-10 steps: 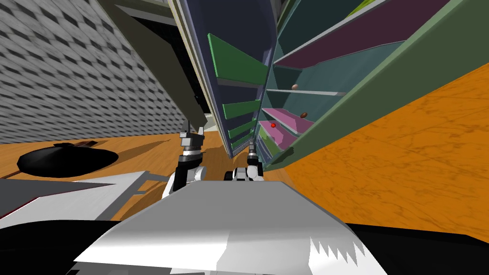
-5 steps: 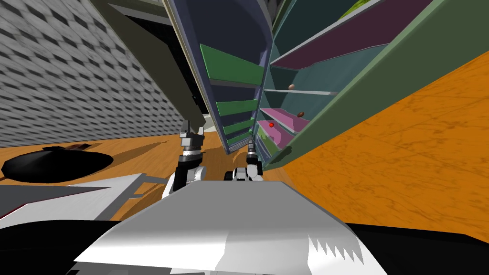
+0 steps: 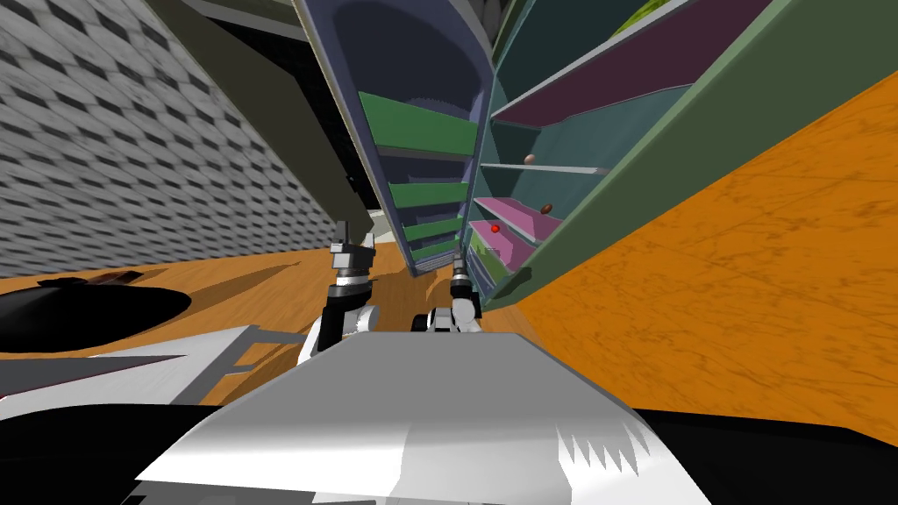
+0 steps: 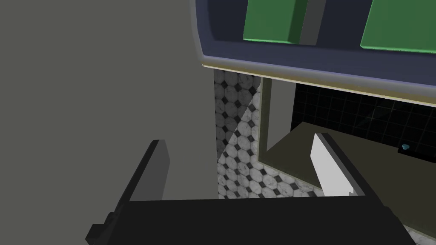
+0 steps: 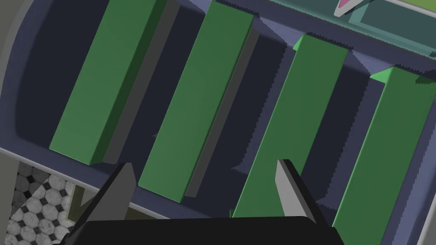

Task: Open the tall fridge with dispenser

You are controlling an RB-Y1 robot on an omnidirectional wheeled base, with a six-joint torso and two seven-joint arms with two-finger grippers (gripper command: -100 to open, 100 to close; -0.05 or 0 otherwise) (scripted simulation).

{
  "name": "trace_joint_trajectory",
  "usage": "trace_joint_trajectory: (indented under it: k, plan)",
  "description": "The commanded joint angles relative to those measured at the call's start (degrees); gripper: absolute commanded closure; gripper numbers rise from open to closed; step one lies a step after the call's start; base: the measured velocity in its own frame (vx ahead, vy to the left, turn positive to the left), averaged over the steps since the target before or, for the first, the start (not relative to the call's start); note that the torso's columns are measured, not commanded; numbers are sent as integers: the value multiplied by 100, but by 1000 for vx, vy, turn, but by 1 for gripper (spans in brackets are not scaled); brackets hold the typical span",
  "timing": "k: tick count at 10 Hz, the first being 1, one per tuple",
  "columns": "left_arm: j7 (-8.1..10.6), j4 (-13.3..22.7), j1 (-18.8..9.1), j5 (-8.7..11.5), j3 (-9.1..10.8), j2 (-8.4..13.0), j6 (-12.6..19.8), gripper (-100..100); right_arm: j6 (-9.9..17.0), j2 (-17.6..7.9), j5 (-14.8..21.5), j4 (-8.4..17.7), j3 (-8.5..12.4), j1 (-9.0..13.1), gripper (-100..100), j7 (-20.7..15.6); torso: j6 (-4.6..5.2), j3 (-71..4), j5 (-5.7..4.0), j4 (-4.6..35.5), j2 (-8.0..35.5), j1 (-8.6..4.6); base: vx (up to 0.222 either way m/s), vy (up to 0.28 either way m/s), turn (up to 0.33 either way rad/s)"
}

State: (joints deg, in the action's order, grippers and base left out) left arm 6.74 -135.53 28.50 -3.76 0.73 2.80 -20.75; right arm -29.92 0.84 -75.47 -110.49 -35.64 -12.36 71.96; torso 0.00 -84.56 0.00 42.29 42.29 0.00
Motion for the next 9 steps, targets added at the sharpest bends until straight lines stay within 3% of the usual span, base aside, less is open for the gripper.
trace_joint_trajectory:
  k: [1, 2, 3, 4, 9]
  plan:
    - [0, 0, 0, 0, 0, 0, 0, 0, 191, 109, -157, -154, 24, -33, -100, -342, -1, 0, 0, 0, -1, 2, -2, -4, -25]
    - [0, 0, 0, 0, 0, 0, 0, 0, 304, 184, -255, -245, 40, -51, -100, -513, 0, -1, 0, 0, -1, 1, -1, -6, -57]
    - [0, 0, 0, 0, 0, 0, 0, 0, 237, 144, -214, -205, 42, -47, -100, -404, 0, -1, 0, 0, -1, 0, 0, -2, -12]
    - [0, 0, 0, 0, 0, 0, 0, 0, 267, 152, -228, -218, 46, -49, 0, -450, -1, -1, 0, -1, -2, 1, 0, 0, 0]
    - [0, 0, 0, 0, 0, 0, 0, 0, 264, 151, -227, -217, 45, -49, 0, -446, 0, -1, 0, 0, -1, 0, 0, 0, 0]
